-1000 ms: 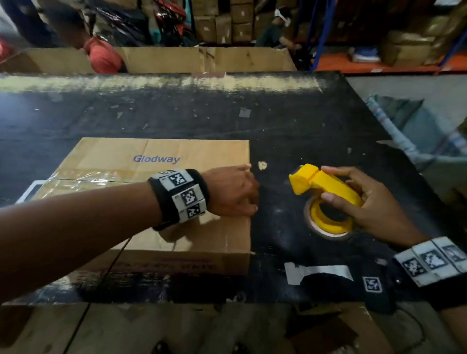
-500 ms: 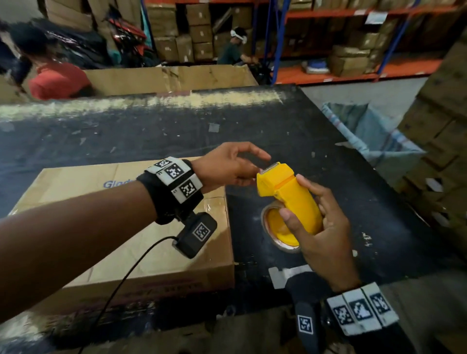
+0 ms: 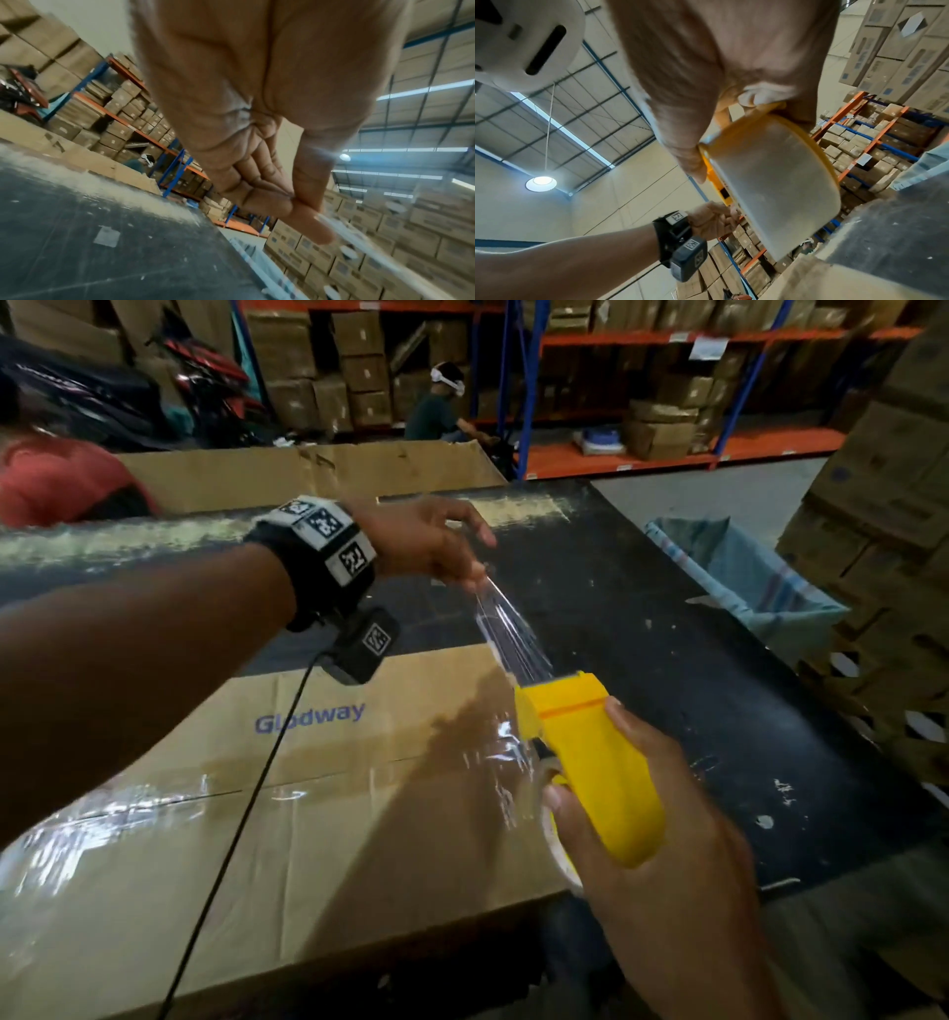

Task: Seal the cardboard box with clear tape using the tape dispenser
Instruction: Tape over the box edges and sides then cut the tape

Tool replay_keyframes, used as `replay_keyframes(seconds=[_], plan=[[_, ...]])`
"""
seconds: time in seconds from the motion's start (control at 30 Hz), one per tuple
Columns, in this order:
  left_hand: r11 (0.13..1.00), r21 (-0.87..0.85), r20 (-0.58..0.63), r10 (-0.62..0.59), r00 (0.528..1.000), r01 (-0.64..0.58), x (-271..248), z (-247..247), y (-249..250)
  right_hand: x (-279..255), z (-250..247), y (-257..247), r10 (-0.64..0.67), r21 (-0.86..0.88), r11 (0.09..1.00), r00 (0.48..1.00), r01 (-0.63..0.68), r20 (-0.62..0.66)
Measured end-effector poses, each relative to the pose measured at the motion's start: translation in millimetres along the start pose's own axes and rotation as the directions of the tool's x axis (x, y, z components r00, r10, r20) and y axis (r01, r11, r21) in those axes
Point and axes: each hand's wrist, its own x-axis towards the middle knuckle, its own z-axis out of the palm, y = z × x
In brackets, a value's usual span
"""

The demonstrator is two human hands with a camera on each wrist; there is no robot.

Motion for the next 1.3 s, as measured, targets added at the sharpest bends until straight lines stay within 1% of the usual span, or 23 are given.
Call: replay_keyframes(seconds=[0.07, 0.13, 0.3, 0.47, 0.63, 0.73, 0.77, 0.8, 0.83, 0.9, 0.93, 0.97, 1.03, 1.07, 1.1, 1.13, 1.2, 1.3], plan=[[0.996, 0.085, -0.001, -0.029, 1.000, 0.029, 15.5, -6.5, -8.9, 1.6, 11.6, -9.4, 0.045, -0.012, 0.999, 0.998, -0.045, 0.043], [0.988, 0.152, 0.005, -0.034, 0.999, 0.033, 35.2, -3.8, -23.9, 11.2, 25.5, -16.9, 0.078, -0.061, 0.995, 0.994, -0.073, 0.083], [0.956, 0.272, -0.010, -0.110, 0.994, 0.108, 72.0, -2.0, -67.2, 37.1, 53.6, -20.6, 0.113, -0.135, 0.986, 0.988, -0.098, 0.107], [0.933, 0.310, -0.007, -0.193, 0.981, 0.185, 91.1, 0.8, -97.9, 48.1, 65.5, -19.6, 0.158, -0.161, 0.978, 0.978, -0.135, 0.134], [0.911, 0.362, 0.036, -0.227, 0.973, 0.199, 96.1, 10.1, -104.4, 50.8, 69.2, -16.2, 0.202, -0.209, 0.963, 0.968, -0.168, 0.152], [0.874, 0.445, 0.066, -0.251, 0.966, 0.196, 101.0, 14.2, -106.1, 52.4, 70.2, -16.0, 0.220, -0.225, 0.958, 0.961, -0.180, 0.168], [0.842, 0.505, 0.078, -0.261, 0.962, 0.188, 100.7, 17.4, -104.3, 53.0, 70.4, -16.6, 0.228, -0.230, 0.955, 0.958, -0.185, 0.174], [0.791, 0.587, 0.084, -0.268, 0.960, 0.170, 98.7, 21.6, -101.8, 53.4, 70.3, -17.2, 0.231, -0.240, 0.953, 0.955, -0.185, 0.184], [0.717, 0.685, 0.085, -0.260, 0.962, 0.133, 97.7, 27.7, -100.3, 52.9, 69.5, -17.6, 0.237, -0.249, 0.950, 0.952, -0.185, 0.195], [0.531, 0.846, 0.073, -0.186, 0.980, 0.038, 96.2, 32.6, -98.1, 53.7, 69.9, -19.5, 0.240, -0.268, 0.946, 0.947, -0.180, 0.213], [0.492, 0.871, 0.069, -0.144, 0.987, 0.011, 94.5, 31.7, -95.1, 54.0, 70.1, -20.3, 0.241, -0.274, 0.945, 0.946, -0.178, 0.217], [0.509, 0.861, 0.074, -0.115, 0.991, -0.005, 92.2, 28.2, -92.1, 54.3, 70.2, -21.6, 0.241, -0.280, 0.944, 0.945, -0.175, 0.222], [0.616, 0.786, 0.113, -0.073, 0.991, -0.044, 83.4, 18.4, -89.4, 55.0, 70.9, -23.3, 0.239, -0.287, 0.943, 0.943, -0.169, 0.230], [0.677, 0.733, 0.144, -0.056, 0.988, -0.068, 75.9, 14.6, -88.9, 55.2, 70.9, -23.8, 0.239, -0.288, 0.943, 0.942, -0.167, 0.235], [0.719, 0.688, 0.183, -0.048, 0.982, -0.093, 67.2, 12.9, -89.6, 55.1, 70.7, -24.0, 0.242, -0.288, 0.943, 0.940, -0.169, 0.240], [0.735, 0.668, 0.233, -0.057, 0.971, -0.117, 57.2, 14.2, -90.0, 54.9, 70.4, -23.6, 0.246, -0.290, 0.941, 0.938, -0.172, 0.243], [0.736, 0.665, 0.321, -0.130, 0.938, -0.126, 39.3, 20.8, -96.0, 55.3, 71.3, -23.3, 0.251, -0.297, 0.939, 0.937, -0.175, 0.244], [0.707, 0.698, 0.385, -0.235, 0.892, -0.114, 29.3, 33.1, -106.2, 56.4, 73.5, -22.8, 0.250, -0.306, 0.937, 0.939, -0.172, 0.238]])
